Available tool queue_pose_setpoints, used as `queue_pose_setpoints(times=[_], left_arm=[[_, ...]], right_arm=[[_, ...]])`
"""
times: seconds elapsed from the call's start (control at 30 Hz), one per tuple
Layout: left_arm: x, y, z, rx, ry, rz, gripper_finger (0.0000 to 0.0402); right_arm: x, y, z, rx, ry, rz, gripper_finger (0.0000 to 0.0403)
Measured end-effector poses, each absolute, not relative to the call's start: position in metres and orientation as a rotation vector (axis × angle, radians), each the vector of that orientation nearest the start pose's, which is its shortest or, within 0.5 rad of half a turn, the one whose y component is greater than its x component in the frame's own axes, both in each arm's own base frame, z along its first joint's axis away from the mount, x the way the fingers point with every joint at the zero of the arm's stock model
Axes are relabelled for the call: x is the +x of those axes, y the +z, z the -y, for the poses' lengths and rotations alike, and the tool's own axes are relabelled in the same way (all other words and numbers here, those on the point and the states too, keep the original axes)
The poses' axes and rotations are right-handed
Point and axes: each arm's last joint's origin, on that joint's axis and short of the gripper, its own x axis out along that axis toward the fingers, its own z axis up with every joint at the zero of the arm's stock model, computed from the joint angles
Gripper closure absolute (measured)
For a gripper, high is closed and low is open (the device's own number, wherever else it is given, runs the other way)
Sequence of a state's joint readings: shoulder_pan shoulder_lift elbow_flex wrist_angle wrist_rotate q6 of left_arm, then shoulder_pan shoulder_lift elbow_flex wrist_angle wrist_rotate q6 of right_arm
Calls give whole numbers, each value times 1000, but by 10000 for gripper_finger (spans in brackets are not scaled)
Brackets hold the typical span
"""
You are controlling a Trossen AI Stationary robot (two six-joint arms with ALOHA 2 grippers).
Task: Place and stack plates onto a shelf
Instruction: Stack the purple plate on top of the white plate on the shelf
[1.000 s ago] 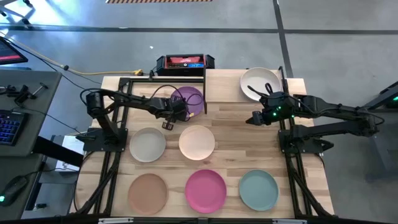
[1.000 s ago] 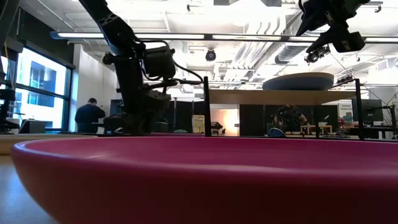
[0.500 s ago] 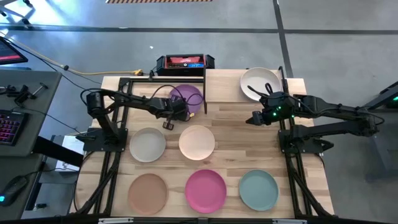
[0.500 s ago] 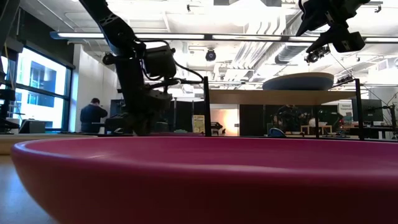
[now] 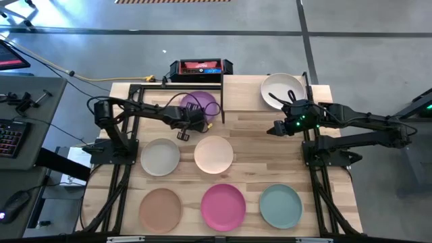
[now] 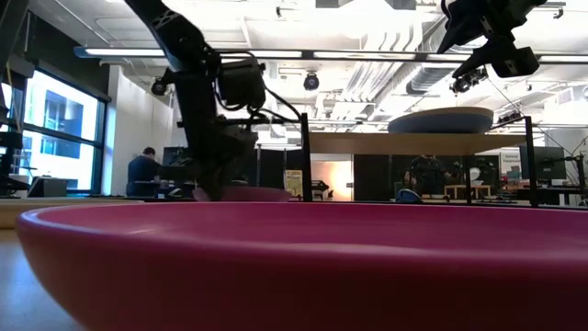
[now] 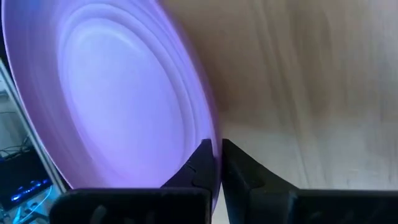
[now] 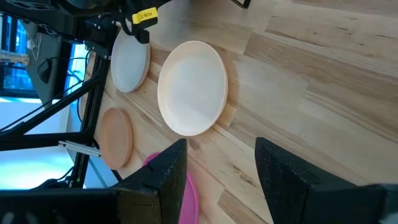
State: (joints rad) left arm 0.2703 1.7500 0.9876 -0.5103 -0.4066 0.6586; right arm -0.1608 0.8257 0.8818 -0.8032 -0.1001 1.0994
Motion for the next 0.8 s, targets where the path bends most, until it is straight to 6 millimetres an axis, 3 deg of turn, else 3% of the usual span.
queue_pose_setpoints(times=[0.23,0.47,0.8], left_arm=[[304,165,-94,645,147,-1505,400],[293,183,-91,569,187,-1543,400],[267,237,-78,563,269,-1414,400]], right_arm=[[152,306,22,1135,-460,-639,235],[152,306,22,1118,-453,-642,235],[151,305,22,1074,-438,-651,235]])
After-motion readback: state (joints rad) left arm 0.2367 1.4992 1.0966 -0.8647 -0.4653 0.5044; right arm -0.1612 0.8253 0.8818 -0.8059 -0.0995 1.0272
